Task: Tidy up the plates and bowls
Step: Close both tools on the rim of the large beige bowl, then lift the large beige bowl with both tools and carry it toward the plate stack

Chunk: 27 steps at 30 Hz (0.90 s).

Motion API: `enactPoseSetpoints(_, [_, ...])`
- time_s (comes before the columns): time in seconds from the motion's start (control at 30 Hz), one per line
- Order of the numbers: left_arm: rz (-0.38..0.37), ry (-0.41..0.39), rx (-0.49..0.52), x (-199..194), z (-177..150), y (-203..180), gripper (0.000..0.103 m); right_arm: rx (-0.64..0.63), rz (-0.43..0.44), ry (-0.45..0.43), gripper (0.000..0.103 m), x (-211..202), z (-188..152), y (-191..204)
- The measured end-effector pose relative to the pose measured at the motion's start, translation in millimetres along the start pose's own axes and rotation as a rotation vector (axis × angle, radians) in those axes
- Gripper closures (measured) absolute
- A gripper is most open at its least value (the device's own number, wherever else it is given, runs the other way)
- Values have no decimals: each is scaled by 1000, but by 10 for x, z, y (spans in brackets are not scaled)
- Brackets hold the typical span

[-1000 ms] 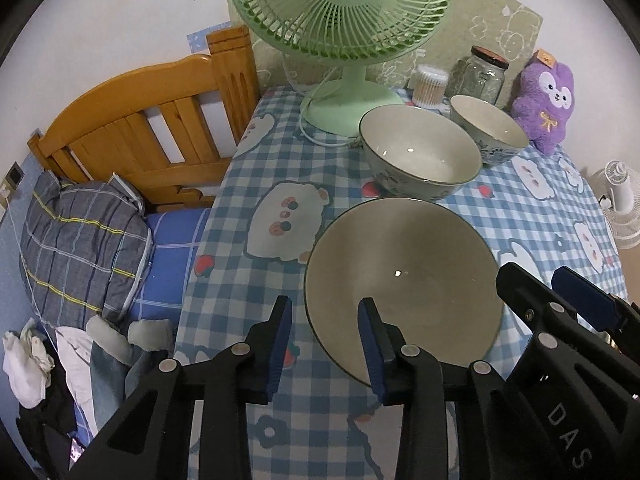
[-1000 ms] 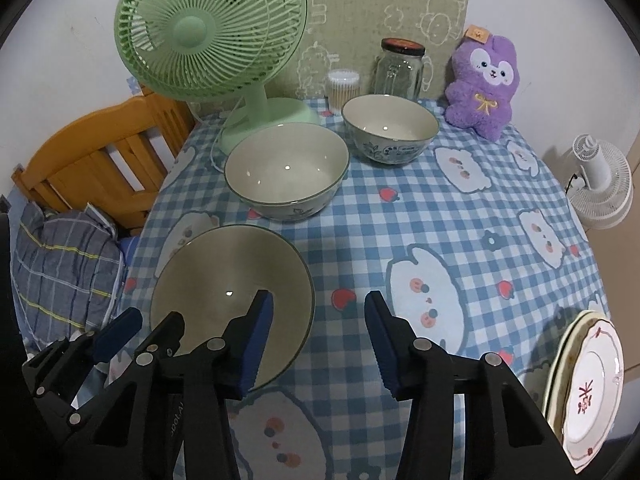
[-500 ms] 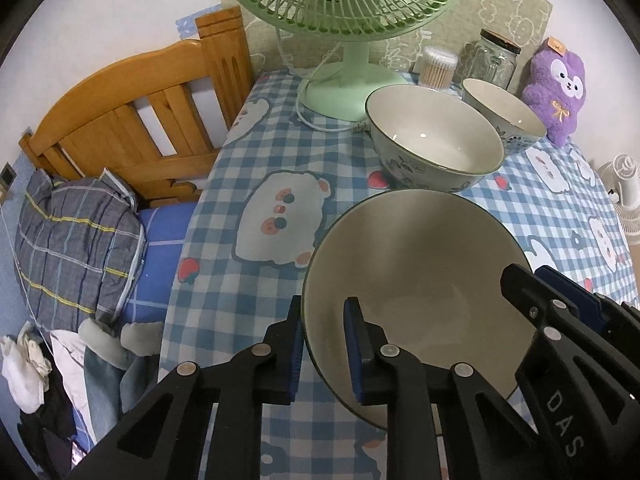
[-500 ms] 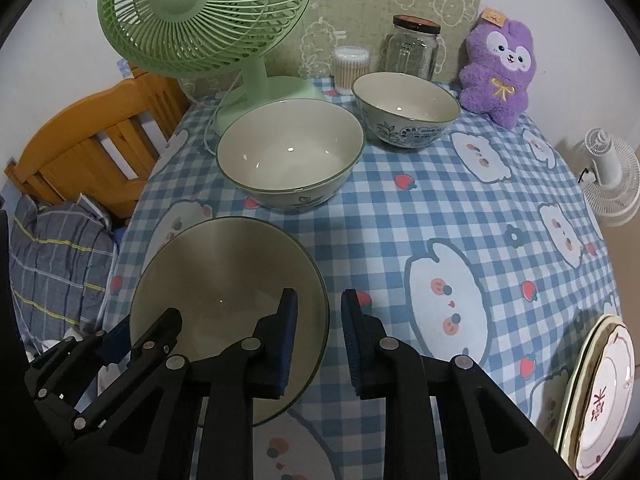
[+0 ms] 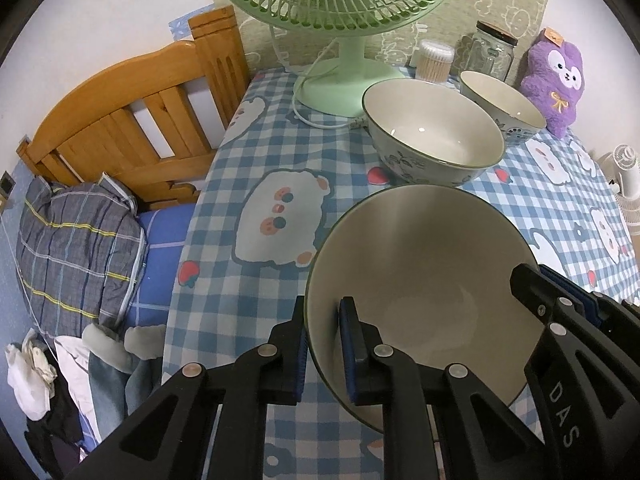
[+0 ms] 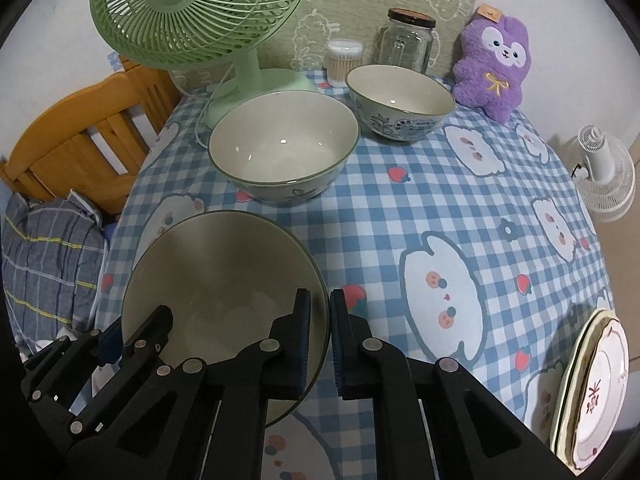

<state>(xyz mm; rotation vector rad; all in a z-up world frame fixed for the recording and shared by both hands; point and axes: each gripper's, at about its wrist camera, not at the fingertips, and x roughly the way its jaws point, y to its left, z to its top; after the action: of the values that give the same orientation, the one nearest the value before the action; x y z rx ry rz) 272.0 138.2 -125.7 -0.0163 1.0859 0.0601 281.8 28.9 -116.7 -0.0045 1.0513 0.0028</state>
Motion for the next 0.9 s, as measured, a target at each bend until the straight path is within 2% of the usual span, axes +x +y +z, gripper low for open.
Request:
enactPoseSetpoints(0.37, [-4,-17,14,-199,-135,-205,91,1,3,0,90,-187,-143,-246])
enactPoseSetpoints(0.9, [-2,-45,22,-558,-448,-795,91,21,-3,-19,90,-545,-471,-929])
